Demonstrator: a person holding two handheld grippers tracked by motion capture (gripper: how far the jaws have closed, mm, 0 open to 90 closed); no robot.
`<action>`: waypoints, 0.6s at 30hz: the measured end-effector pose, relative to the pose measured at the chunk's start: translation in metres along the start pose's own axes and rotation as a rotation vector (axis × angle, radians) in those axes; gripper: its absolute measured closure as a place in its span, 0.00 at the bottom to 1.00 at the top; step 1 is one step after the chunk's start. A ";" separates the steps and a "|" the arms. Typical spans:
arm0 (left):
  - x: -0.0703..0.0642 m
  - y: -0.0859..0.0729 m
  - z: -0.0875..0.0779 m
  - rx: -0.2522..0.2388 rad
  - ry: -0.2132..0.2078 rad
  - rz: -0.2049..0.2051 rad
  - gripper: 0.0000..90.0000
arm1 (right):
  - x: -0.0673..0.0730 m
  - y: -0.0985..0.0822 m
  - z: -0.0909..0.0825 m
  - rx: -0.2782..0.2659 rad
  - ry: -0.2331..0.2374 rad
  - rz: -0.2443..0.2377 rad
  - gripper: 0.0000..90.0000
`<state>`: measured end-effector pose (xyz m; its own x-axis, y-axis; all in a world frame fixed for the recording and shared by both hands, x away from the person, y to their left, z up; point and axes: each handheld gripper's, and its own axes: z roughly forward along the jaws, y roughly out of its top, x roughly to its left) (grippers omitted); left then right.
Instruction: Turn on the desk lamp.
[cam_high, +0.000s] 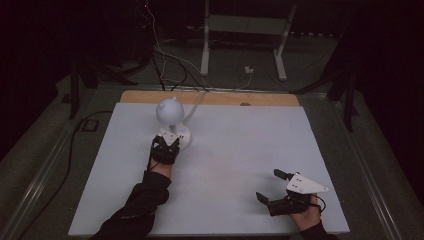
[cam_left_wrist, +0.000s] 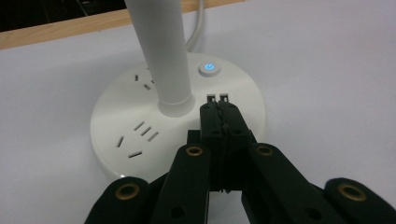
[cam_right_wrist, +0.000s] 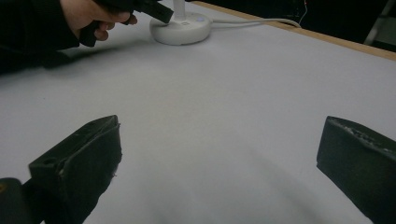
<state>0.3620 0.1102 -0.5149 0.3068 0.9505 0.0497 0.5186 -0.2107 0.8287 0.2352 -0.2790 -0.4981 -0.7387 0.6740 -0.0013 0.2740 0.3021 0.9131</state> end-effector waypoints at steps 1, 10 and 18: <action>0.000 0.000 0.001 -0.001 0.001 0.002 1.00 | 0.000 0.000 0.000 0.001 0.000 0.000 0.00; 0.000 -0.001 0.003 0.002 0.001 0.022 1.00 | 0.000 0.000 0.000 0.005 0.001 0.003 0.00; -0.002 0.000 0.004 0.003 0.012 0.047 1.00 | 0.000 0.000 0.000 0.006 0.002 0.002 0.00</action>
<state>0.3648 0.1070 -0.5174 0.3216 0.9421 0.0954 0.5063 -0.2562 0.8234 0.2351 -0.2785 -0.4984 -0.7398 0.6728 0.0011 0.2789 0.3052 0.9105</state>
